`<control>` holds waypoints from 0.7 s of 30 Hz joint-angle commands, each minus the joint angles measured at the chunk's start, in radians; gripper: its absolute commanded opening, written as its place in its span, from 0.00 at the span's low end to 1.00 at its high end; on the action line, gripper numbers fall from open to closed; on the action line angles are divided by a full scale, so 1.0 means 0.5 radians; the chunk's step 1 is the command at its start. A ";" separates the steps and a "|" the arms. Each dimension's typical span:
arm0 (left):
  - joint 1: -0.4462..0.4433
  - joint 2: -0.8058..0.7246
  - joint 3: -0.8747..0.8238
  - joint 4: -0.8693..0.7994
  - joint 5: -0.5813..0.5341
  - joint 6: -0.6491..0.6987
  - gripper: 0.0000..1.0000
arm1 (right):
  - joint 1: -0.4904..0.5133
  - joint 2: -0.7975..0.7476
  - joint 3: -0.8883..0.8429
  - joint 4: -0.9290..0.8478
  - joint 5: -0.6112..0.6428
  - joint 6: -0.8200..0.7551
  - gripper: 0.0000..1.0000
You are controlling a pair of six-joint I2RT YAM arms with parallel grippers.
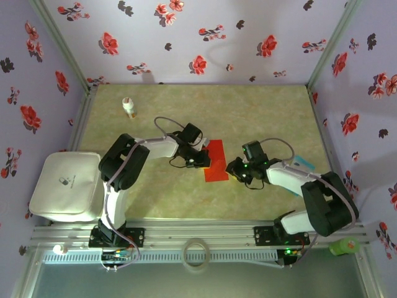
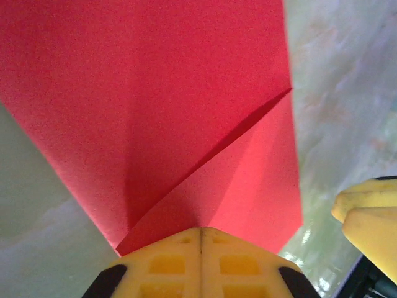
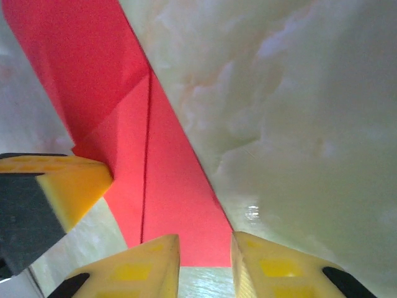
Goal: Fold a paper plane with a square sheet of paper (pick it up from the middle)
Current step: Turn over the paper at the center of the table.
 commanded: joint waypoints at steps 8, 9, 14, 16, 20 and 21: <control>0.007 -0.017 -0.116 -0.017 -0.028 0.079 0.00 | 0.075 0.123 0.105 -0.034 0.013 0.033 0.30; 0.007 -0.022 -0.121 -0.016 -0.029 0.078 0.00 | 0.078 0.135 0.110 -0.034 0.013 0.036 0.30; 0.007 -0.033 -0.123 -0.021 -0.022 0.078 0.00 | 0.086 0.174 0.117 -0.043 0.024 0.048 0.30; 0.005 -0.038 -0.120 -0.024 -0.019 0.075 0.00 | 0.090 0.187 0.112 -0.009 0.020 0.054 0.30; 0.007 -0.031 -0.123 -0.027 -0.014 0.078 0.00 | 0.096 0.226 0.111 0.124 -0.036 0.077 0.30; 0.007 -0.032 -0.125 -0.030 -0.013 0.078 0.00 | 0.094 0.233 0.105 0.166 -0.050 0.090 0.30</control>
